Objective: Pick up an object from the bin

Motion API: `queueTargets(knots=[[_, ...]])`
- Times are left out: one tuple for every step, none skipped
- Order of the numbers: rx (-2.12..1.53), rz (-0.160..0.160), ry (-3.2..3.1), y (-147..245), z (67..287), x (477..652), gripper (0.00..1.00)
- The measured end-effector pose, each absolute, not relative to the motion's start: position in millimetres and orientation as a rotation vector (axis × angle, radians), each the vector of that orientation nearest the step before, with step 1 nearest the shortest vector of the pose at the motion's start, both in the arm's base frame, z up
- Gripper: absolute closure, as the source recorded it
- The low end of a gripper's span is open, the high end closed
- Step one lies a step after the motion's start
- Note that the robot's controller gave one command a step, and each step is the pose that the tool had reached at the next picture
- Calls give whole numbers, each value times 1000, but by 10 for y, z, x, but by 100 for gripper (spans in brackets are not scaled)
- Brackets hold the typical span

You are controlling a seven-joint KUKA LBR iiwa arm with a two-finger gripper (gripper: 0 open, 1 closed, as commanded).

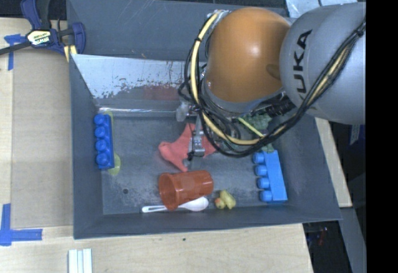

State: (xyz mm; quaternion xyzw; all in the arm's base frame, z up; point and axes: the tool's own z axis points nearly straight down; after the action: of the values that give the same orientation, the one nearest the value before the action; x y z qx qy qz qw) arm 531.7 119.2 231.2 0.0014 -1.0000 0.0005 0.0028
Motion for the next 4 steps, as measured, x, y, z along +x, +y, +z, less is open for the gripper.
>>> queueTargets(knots=[[1, -1, -3145, 1186, 2359, 5333, 0], [188, -3, -3147, 994, 1910, 5444, 0], [138, 0, -3138, 960, 1672, 5411, 0], [89, 1, -3146, 647, 756, 5605, 100]])
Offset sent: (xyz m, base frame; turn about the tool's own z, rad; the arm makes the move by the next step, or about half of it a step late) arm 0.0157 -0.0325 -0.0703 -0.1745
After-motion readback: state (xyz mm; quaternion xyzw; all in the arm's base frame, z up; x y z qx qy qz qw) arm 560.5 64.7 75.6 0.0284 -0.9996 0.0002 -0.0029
